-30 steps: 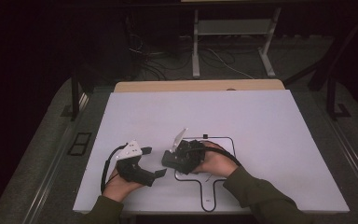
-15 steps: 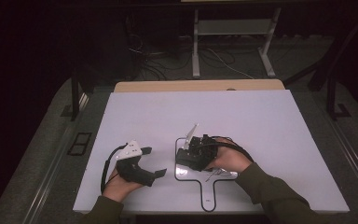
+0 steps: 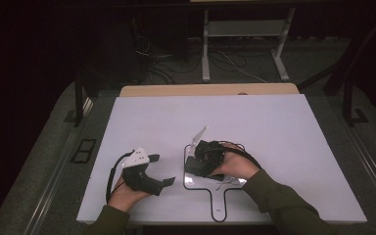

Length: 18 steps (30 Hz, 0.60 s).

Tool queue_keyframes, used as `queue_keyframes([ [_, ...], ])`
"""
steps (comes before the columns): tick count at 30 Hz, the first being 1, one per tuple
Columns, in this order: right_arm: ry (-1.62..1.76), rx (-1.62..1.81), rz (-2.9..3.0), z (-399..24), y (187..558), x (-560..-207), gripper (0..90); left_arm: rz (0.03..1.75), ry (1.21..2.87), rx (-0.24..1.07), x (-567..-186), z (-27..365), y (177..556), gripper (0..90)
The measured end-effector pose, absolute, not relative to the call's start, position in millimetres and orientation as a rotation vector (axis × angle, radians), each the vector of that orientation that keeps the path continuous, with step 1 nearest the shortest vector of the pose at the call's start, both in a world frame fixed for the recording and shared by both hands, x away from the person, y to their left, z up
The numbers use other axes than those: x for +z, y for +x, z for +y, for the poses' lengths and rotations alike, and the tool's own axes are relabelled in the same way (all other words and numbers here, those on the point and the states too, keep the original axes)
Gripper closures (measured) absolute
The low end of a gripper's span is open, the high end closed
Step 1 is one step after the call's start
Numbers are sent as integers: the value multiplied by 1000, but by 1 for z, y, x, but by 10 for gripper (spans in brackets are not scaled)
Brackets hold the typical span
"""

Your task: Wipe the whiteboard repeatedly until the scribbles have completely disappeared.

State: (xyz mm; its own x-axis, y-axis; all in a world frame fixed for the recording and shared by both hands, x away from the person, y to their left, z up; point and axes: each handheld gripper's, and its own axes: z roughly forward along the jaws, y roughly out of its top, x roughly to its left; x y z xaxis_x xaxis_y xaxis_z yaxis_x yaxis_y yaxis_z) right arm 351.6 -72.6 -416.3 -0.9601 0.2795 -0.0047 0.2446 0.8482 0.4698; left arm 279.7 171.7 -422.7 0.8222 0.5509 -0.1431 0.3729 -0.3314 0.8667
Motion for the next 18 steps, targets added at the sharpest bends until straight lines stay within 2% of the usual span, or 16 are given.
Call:
queue_keyframes([
  [12, 238, 568, 3025, -65, 330, -414, 390, 685, 1965, 214, -423, 171, 280, 0],
  [18, 273, 536, 2985, -61, 341, -413, 391, 685, 1963, 215, -422, 171, 280, 0],
])
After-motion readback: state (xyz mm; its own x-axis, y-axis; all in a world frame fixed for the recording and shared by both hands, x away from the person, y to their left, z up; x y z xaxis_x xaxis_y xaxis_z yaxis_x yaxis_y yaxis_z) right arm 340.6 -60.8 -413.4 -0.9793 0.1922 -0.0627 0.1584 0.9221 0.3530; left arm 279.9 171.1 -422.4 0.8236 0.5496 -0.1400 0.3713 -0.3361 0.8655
